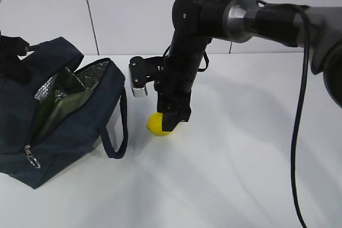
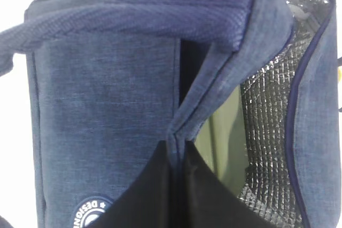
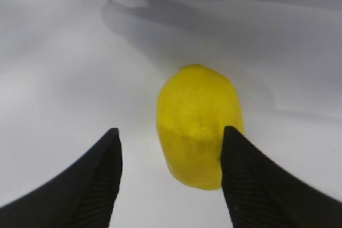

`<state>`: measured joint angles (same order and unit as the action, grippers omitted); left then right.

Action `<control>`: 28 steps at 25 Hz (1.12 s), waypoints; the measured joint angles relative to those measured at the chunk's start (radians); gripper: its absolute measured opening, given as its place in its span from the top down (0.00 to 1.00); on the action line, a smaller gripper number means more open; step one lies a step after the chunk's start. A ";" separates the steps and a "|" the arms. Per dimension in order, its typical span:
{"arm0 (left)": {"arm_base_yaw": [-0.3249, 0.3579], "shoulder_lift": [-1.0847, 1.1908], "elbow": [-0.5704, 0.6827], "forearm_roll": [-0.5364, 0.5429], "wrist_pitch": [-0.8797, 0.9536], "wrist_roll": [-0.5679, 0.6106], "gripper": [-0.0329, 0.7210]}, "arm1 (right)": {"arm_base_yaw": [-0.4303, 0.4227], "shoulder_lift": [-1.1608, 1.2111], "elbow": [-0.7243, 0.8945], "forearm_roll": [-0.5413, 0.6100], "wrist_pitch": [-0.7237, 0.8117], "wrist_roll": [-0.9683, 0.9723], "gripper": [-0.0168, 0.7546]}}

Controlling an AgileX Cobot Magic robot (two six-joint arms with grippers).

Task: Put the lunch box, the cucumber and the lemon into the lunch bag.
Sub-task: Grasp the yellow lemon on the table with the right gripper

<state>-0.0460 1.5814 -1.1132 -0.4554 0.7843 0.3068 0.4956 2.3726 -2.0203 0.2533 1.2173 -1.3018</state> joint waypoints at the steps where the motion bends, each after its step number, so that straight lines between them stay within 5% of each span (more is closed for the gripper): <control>1: 0.000 0.000 0.000 0.000 0.000 0.000 0.96 | 0.000 0.000 0.000 -0.003 -0.002 0.000 0.42; 28: 0.000 0.000 0.000 0.000 0.000 -0.002 0.96 | 0.000 0.025 0.000 -0.032 -0.099 -0.018 0.42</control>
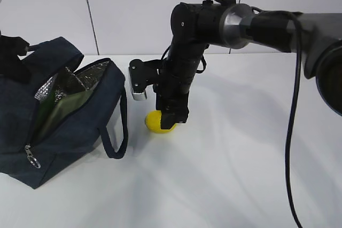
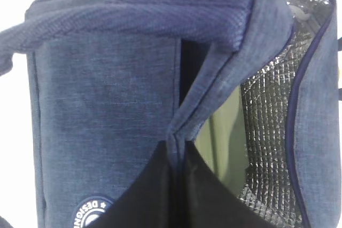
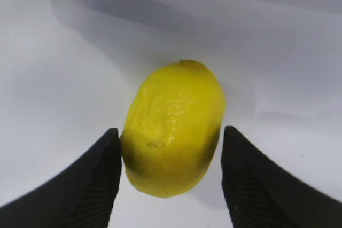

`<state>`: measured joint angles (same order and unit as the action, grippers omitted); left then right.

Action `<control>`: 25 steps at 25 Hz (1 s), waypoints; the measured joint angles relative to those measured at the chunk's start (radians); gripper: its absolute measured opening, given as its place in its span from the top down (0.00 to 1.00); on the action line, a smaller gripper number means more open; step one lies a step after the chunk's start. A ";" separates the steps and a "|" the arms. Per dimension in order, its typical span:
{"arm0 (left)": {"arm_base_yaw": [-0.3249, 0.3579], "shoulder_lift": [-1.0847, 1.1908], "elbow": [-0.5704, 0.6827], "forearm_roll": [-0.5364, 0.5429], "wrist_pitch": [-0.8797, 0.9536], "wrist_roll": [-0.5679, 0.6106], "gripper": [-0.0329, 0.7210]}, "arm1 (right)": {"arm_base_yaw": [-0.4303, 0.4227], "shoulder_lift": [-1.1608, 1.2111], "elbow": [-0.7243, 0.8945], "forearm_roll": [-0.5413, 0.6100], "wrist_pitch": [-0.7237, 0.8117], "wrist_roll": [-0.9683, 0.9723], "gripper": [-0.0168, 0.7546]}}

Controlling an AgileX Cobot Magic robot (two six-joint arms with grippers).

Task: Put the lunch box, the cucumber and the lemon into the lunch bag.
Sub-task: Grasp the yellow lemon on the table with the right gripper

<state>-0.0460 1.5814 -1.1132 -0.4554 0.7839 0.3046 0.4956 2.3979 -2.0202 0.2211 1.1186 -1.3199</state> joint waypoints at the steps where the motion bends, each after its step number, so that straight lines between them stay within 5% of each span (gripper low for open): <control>1: 0.000 0.000 0.000 0.000 0.000 0.000 0.96 | 0.000 0.000 0.000 0.000 -0.001 -0.002 0.42; 25: 0.000 0.000 0.000 0.000 -0.002 0.000 0.96 | 0.000 0.013 0.000 0.002 -0.008 0.016 0.52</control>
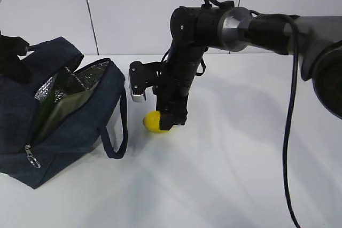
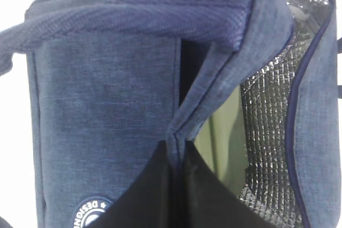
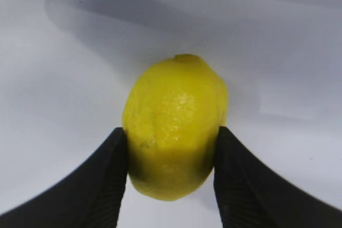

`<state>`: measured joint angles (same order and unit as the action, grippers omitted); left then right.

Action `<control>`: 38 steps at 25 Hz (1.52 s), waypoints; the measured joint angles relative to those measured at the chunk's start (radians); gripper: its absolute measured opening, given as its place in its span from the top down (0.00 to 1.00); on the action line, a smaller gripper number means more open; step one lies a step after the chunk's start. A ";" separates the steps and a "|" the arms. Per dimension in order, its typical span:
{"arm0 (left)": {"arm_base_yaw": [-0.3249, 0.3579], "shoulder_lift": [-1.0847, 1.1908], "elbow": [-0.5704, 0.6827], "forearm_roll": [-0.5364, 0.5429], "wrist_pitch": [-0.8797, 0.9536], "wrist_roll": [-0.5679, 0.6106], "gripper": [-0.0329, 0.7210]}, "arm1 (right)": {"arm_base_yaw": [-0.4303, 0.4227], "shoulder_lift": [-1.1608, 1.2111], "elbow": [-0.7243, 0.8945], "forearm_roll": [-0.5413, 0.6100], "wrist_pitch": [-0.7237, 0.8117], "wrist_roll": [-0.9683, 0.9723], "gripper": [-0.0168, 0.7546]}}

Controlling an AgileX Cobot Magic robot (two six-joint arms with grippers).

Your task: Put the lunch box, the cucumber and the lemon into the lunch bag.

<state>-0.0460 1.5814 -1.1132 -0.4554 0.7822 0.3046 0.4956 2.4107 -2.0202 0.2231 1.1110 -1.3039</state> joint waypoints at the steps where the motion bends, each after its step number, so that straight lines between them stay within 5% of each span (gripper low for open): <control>1: 0.000 0.000 0.000 0.000 0.000 0.000 0.96 | 0.000 0.000 0.000 0.000 0.000 0.005 0.52; 25: 0.000 0.000 0.000 0.000 0.000 0.000 0.96 | 0.000 0.002 -0.033 0.002 0.087 0.085 0.57; 38: 0.000 0.000 0.000 -0.014 0.000 0.000 0.96 | -0.002 -0.055 -0.109 -0.074 0.110 0.566 0.57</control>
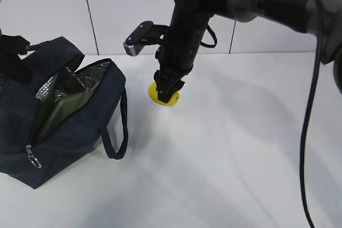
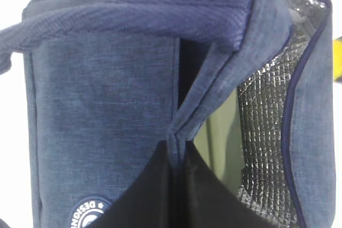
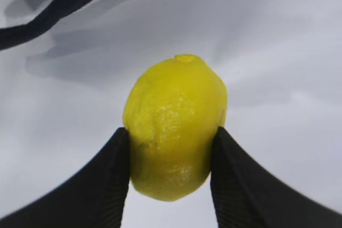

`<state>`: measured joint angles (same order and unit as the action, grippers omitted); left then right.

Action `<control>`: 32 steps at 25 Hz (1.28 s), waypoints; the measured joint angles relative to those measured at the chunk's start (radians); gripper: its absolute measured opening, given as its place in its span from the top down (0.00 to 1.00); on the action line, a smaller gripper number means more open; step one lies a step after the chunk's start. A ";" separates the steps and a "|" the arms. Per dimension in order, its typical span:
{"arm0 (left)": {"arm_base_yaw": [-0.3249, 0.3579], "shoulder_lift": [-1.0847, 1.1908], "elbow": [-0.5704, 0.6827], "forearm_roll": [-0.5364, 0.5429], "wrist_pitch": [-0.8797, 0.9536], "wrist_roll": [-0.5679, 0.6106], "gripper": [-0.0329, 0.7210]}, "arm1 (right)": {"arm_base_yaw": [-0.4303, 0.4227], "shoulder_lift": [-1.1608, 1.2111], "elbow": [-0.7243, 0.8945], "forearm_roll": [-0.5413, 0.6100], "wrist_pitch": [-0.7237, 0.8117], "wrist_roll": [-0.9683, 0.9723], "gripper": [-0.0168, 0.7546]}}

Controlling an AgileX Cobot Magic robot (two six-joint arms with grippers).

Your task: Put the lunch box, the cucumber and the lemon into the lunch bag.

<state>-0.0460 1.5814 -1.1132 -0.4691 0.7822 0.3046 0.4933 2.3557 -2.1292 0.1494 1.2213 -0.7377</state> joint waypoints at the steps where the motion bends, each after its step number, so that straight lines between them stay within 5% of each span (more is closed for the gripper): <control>1: 0.000 0.000 0.000 0.000 0.000 0.000 0.96 | -0.002 -0.019 0.000 -0.008 0.000 0.025 0.57; 7: 0.000 0.000 0.000 -0.016 0.000 0.000 0.96 | -0.005 -0.123 -0.002 0.070 0.005 0.203 0.57; 24: 0.001 0.000 0.000 -0.063 0.000 0.000 0.96 | -0.001 -0.086 -0.010 0.799 -0.105 0.305 0.57; 32: 0.001 0.000 0.000 -0.065 0.000 0.000 0.96 | 0.009 0.043 -0.010 0.845 -0.124 0.280 0.57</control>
<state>-0.0454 1.5814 -1.1132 -0.5346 0.7822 0.3046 0.5020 2.3985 -2.1395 0.9942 1.0971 -0.4577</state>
